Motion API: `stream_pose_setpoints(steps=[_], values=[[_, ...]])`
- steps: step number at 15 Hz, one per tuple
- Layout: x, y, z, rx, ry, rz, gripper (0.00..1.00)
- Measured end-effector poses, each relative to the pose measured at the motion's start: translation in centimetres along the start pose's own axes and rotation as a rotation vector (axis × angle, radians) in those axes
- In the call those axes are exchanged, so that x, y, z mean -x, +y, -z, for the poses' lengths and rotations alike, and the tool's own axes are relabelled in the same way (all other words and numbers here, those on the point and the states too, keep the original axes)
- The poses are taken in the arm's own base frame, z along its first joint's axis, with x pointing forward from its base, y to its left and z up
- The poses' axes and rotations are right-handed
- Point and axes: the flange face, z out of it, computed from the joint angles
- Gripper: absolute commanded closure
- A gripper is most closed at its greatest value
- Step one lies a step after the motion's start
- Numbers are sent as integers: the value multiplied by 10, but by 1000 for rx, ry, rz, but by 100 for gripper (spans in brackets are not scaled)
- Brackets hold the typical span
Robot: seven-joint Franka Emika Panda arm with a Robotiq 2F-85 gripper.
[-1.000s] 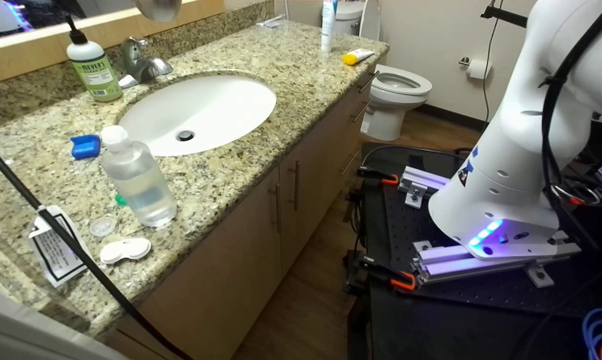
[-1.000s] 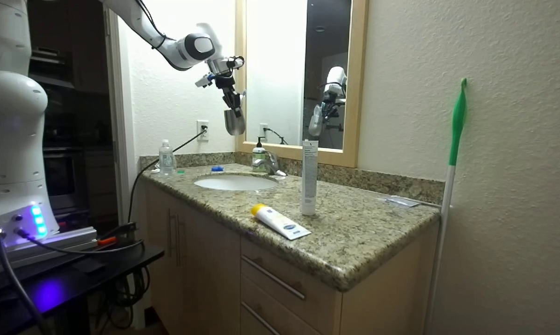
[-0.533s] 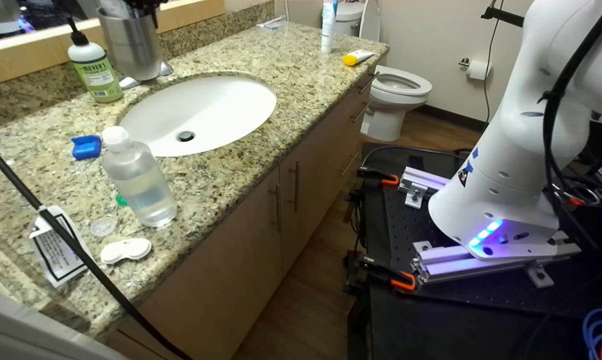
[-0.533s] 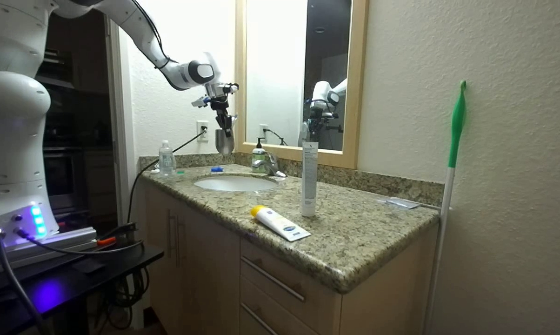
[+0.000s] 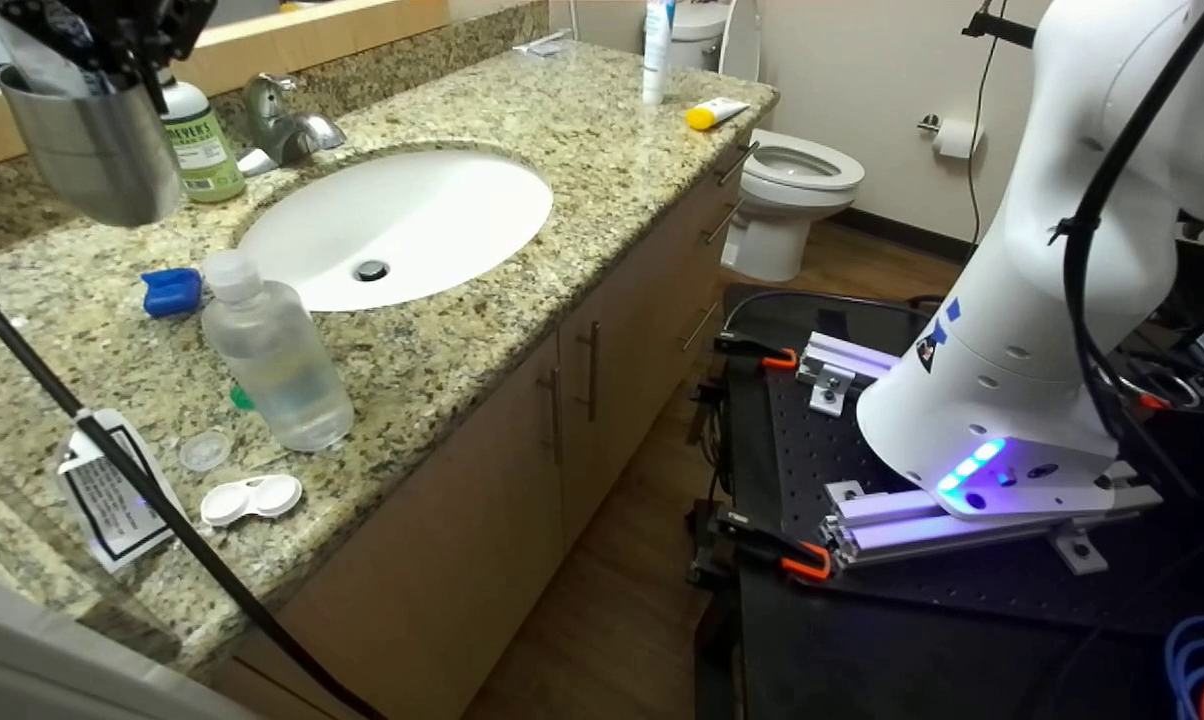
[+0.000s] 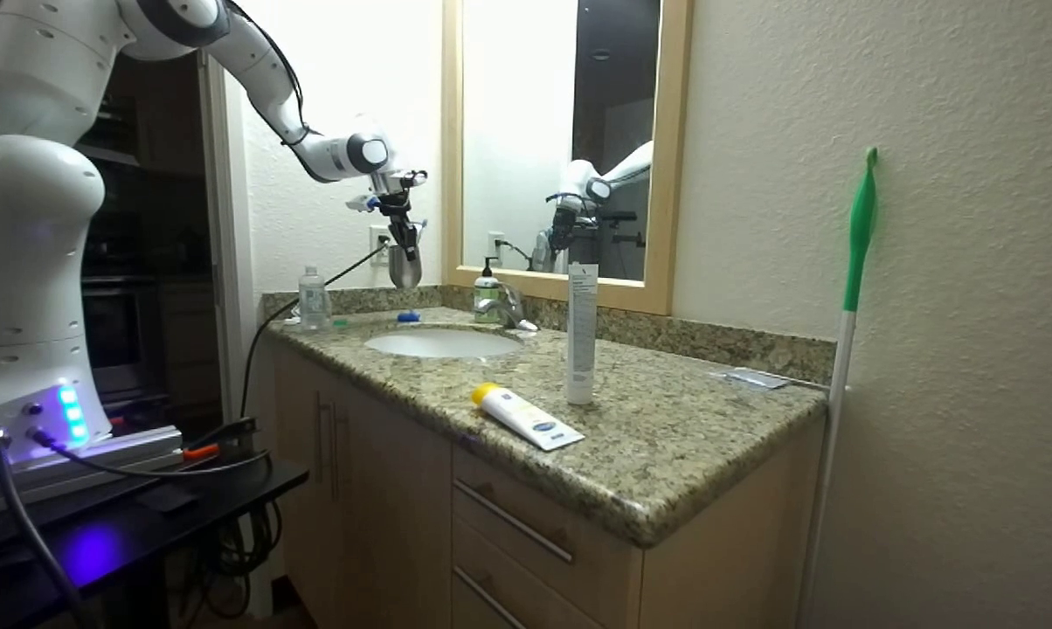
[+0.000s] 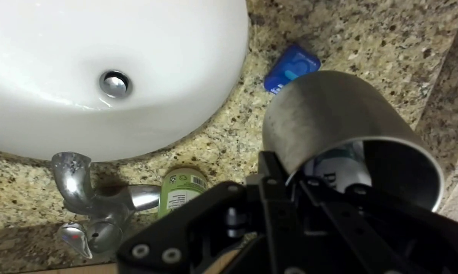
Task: Move the silver toothbrush holder from right to left.
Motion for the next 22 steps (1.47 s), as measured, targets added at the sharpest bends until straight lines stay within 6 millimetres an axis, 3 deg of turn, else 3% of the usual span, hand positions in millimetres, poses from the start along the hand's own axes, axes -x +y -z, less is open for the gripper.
stream_pose_setpoints(steps=[2,4,8,11,15,16,20,22], values=[[0,2,-3,6,-5,-1,98],[4,-5,-18,12,-13,-40,98],[-1,-53,-60,-18,38,-168,98],[-25,-85,-66,-27,122,-287,98],[-62,-87,-56,29,233,-393,93],[-61,-87,-58,30,229,-392,98],[-56,-85,-68,52,201,-419,98],[-63,-78,-63,87,176,-483,98]])
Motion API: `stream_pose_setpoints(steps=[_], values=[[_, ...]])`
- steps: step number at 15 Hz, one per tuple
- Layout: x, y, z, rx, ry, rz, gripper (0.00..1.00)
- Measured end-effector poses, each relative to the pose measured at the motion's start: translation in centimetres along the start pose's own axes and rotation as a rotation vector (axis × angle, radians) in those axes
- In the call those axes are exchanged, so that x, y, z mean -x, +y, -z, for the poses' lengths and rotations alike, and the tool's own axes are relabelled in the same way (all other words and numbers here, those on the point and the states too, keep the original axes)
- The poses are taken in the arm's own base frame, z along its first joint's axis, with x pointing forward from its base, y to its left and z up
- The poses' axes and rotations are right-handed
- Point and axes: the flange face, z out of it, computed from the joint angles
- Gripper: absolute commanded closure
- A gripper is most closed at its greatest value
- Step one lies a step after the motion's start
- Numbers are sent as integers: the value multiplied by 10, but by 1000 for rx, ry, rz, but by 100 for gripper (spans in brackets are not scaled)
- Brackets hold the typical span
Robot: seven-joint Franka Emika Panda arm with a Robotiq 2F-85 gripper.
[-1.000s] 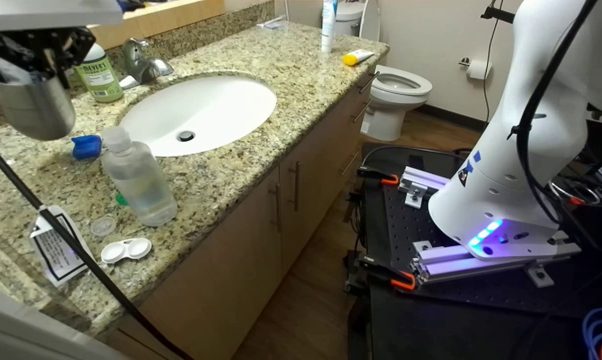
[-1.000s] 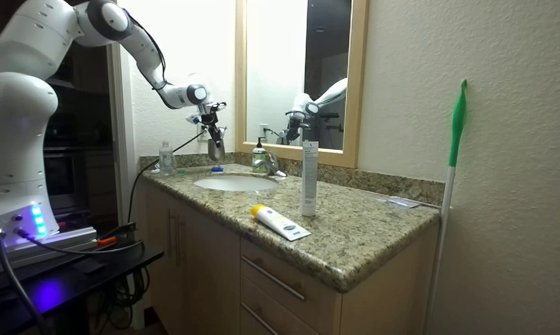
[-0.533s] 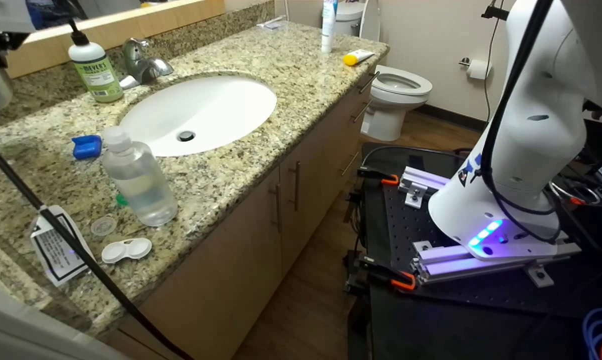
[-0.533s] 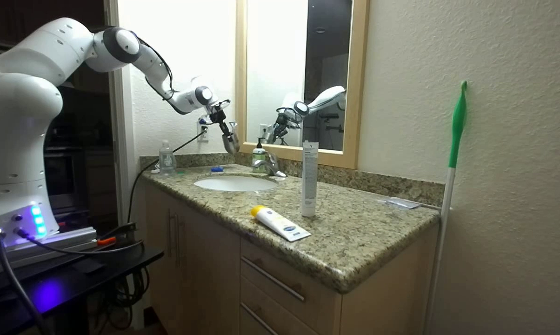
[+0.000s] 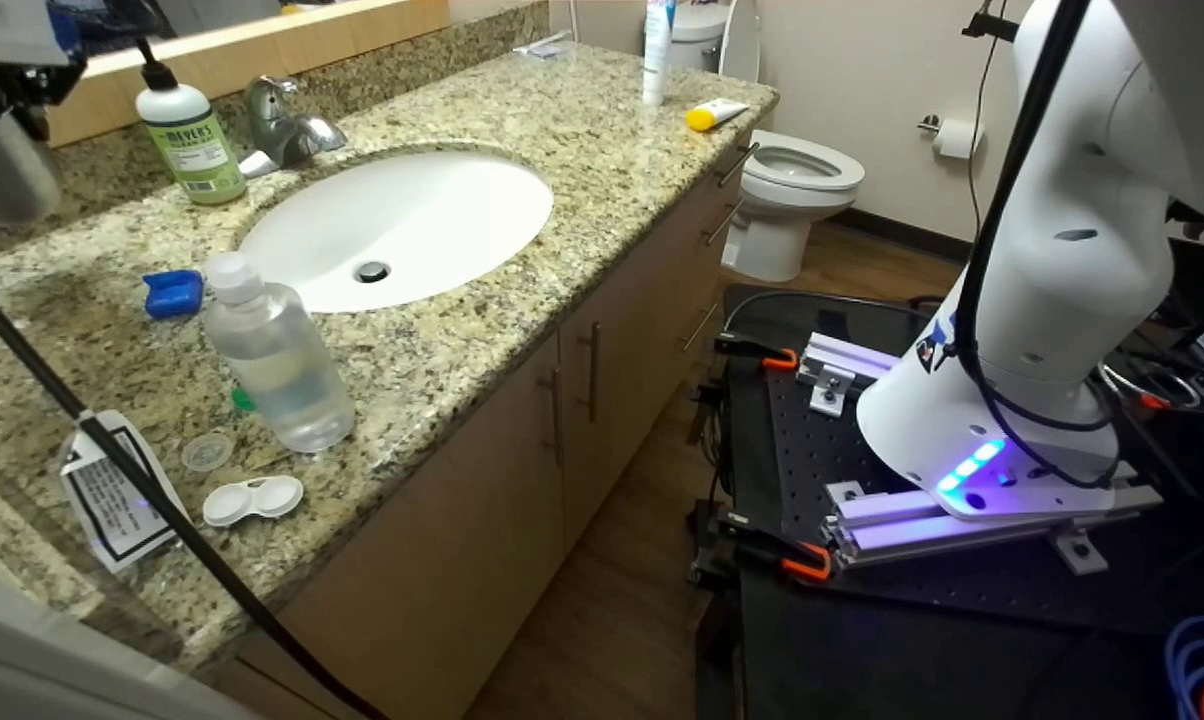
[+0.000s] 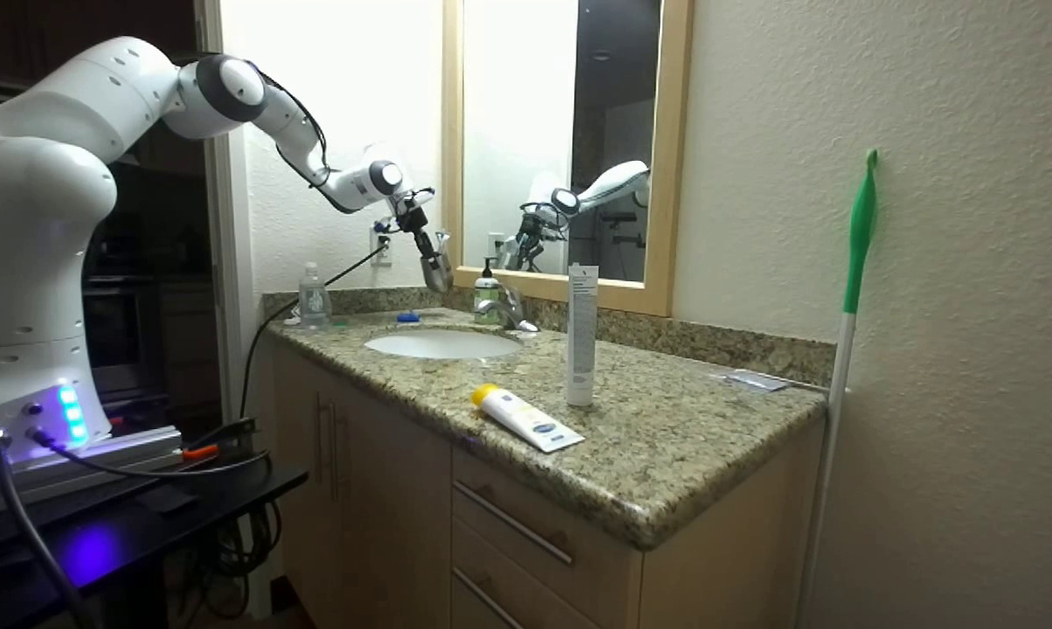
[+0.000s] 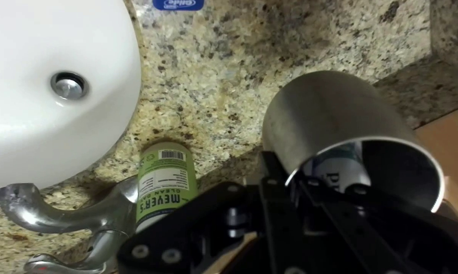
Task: Move the silver toothbrush holder from right to left.
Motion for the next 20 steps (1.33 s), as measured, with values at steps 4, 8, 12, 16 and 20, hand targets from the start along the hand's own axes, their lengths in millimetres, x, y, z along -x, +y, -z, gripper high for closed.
stream_pose_setpoints(steps=[4,8,12,16,20], values=[[-16,1,14,73,-27,-148,98],[-5,-4,8,104,-40,-179,98],[-3,10,-15,190,-30,-234,98],[-24,43,-56,305,-25,-329,98],[-74,66,-56,256,-124,-465,98]])
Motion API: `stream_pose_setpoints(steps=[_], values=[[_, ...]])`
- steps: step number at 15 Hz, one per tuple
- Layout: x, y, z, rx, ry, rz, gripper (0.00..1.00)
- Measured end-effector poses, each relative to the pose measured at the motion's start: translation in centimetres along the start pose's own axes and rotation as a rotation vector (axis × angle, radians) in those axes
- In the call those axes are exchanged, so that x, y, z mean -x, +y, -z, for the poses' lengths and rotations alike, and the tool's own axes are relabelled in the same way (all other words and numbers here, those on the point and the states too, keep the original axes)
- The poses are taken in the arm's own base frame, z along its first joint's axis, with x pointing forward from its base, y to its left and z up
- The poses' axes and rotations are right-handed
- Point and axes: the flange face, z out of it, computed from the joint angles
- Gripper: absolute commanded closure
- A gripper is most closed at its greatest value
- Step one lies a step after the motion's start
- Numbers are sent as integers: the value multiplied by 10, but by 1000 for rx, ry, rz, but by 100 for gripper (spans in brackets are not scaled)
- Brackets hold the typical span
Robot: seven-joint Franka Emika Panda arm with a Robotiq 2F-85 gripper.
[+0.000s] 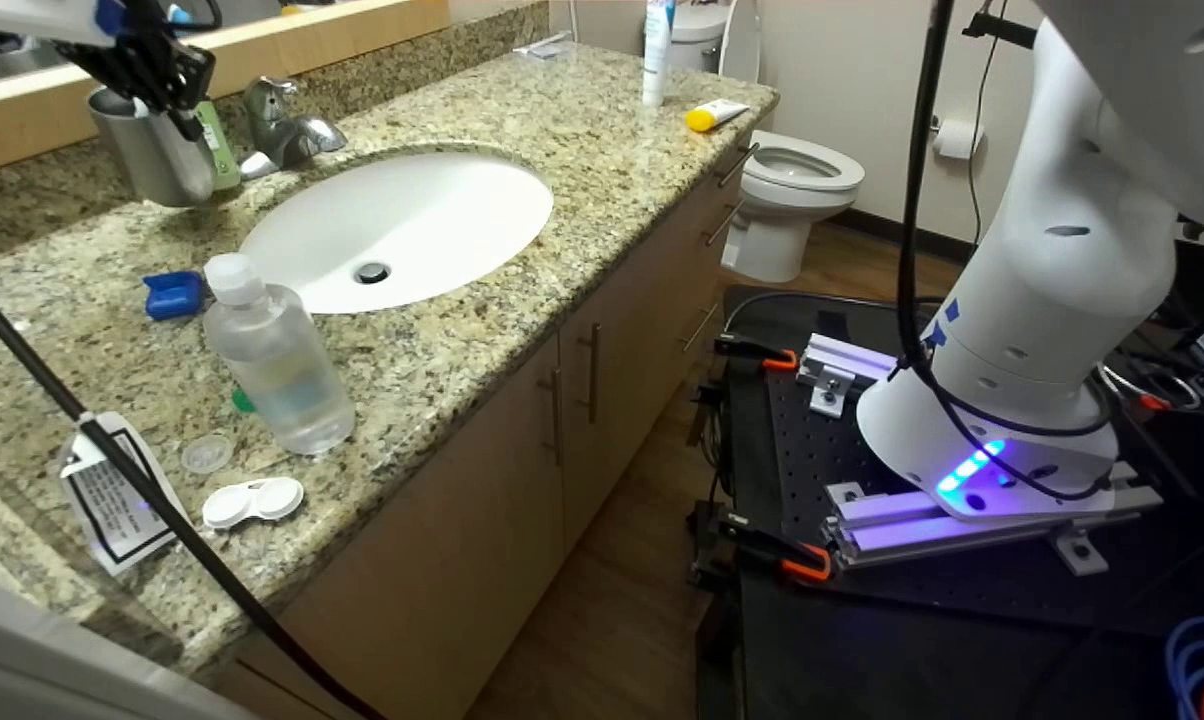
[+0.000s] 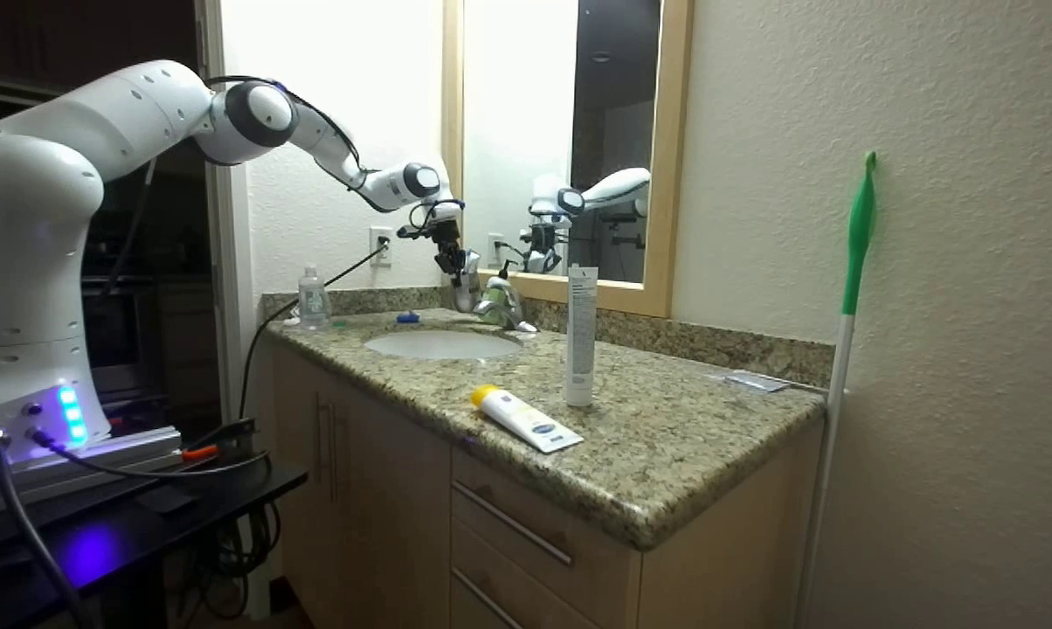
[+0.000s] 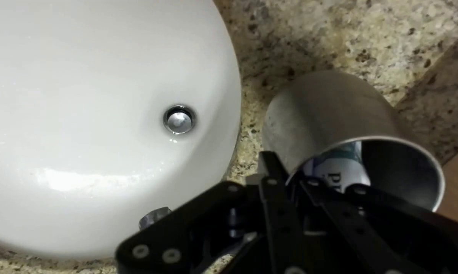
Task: Move the silver toothbrush holder from right to left.
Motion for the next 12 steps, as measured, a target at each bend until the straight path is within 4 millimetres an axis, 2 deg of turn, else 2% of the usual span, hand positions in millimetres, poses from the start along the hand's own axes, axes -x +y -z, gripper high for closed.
stream_pose_setpoints(steps=[3,7,12], values=[[-16,0,6,-20,-126,-58,98],[-11,3,3,2,-205,-68,98],[-10,4,4,8,-205,-12,98]])
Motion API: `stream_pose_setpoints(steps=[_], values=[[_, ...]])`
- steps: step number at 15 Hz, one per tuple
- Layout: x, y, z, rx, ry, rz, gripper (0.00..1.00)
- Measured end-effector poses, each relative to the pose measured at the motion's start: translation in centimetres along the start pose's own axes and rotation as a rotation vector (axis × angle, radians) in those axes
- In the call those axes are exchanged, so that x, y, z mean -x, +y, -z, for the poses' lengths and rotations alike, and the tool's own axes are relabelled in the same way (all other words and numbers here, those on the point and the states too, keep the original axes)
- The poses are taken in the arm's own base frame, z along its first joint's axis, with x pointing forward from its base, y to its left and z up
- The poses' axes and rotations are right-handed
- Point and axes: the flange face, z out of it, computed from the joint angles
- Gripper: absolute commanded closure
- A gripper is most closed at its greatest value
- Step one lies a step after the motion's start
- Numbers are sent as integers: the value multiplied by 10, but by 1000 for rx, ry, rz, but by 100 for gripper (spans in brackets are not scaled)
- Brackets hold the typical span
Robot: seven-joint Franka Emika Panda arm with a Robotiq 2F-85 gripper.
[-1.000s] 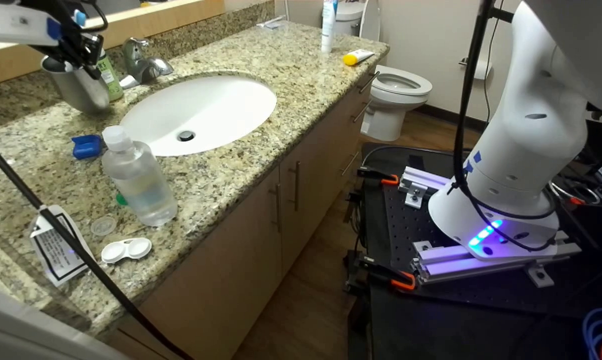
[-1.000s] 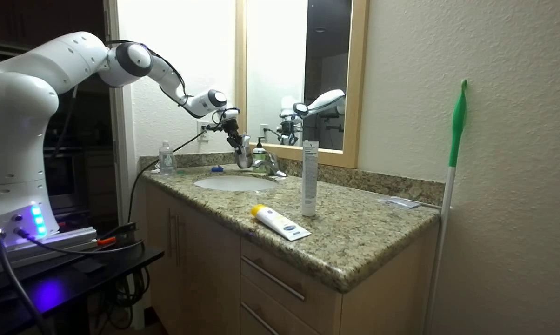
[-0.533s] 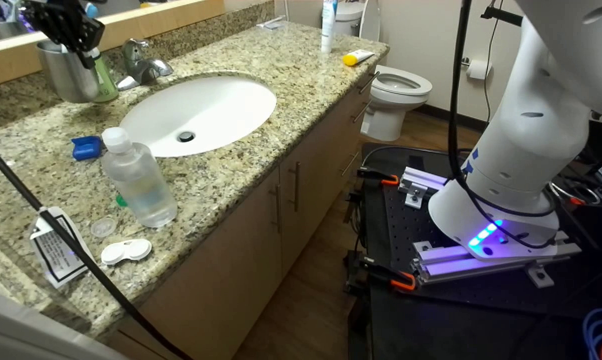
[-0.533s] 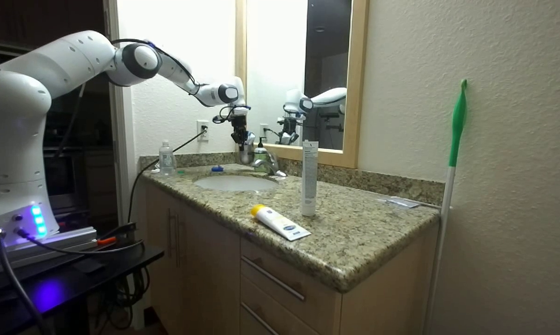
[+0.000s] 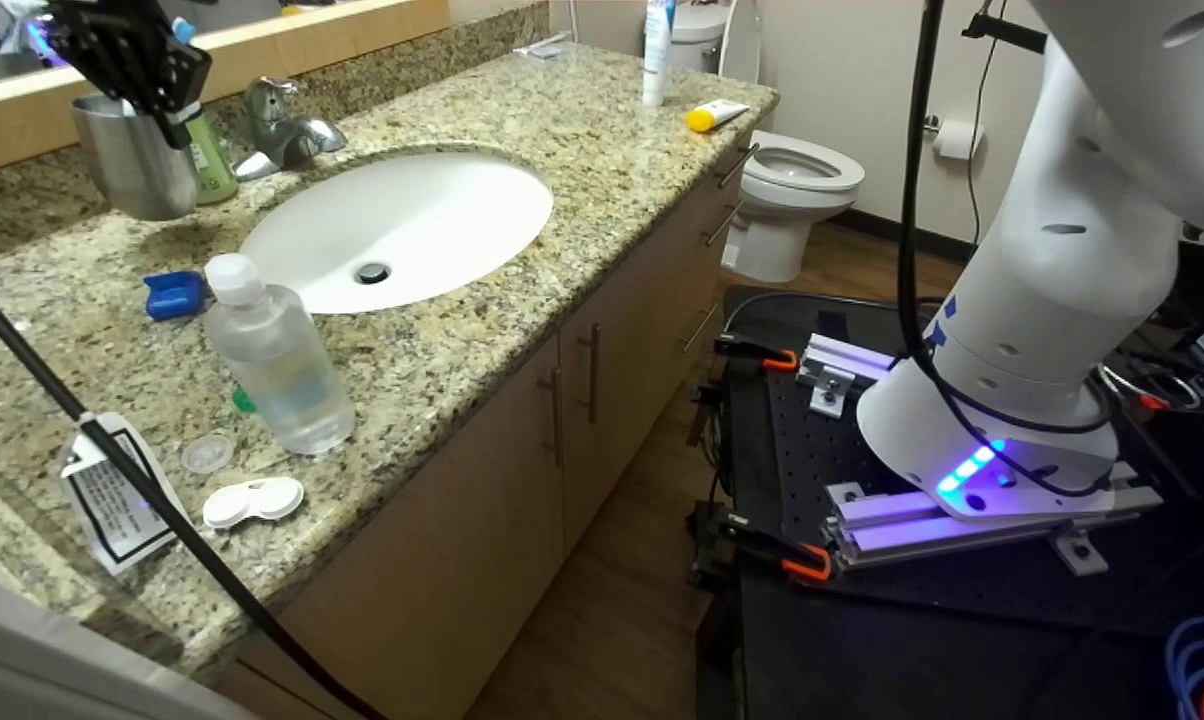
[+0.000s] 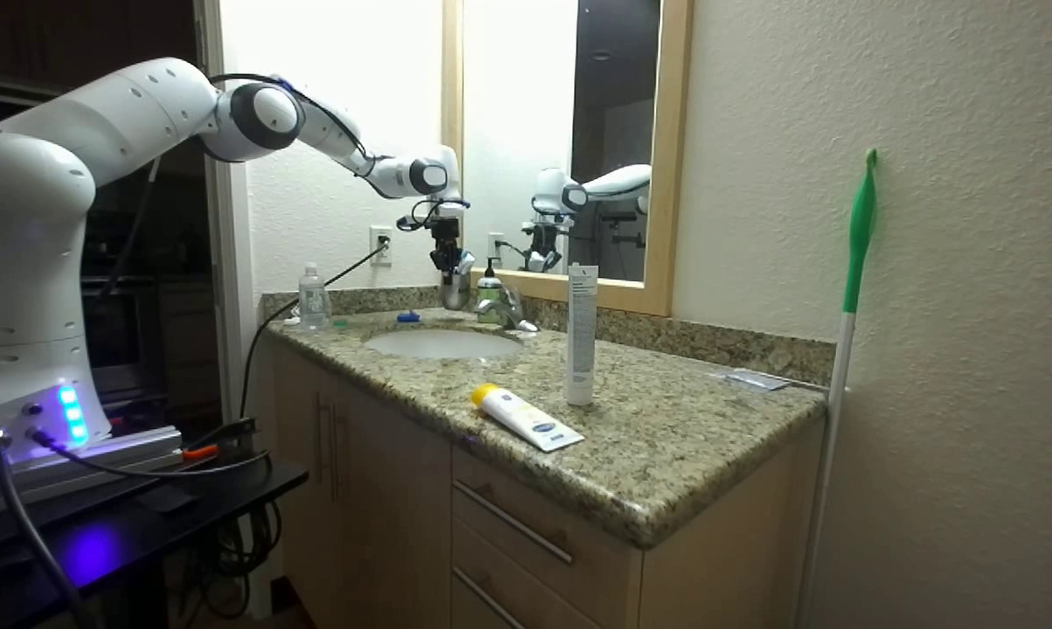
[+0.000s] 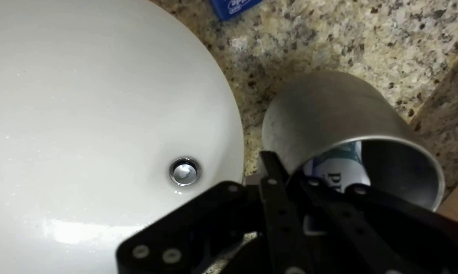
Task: Move the silver toothbrush holder from right to left.
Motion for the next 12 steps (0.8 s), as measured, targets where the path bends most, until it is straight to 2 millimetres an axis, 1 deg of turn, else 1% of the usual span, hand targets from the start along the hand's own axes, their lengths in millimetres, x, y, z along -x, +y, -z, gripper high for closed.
stream_pose_setpoints(steps=[1,2,3,5,7,8,9,10,12], values=[[5,-1,-1,-2,4,18,98],[16,-3,-5,-3,15,44,98],[34,-5,-11,-3,29,81,98],[76,-8,-24,0,68,172,98],[109,-11,-29,-19,153,265,98],[118,-12,-30,-29,201,300,98],[122,-13,-31,-38,251,329,98],[121,-14,-32,-47,292,347,98],[113,-13,-33,-49,339,348,98]])
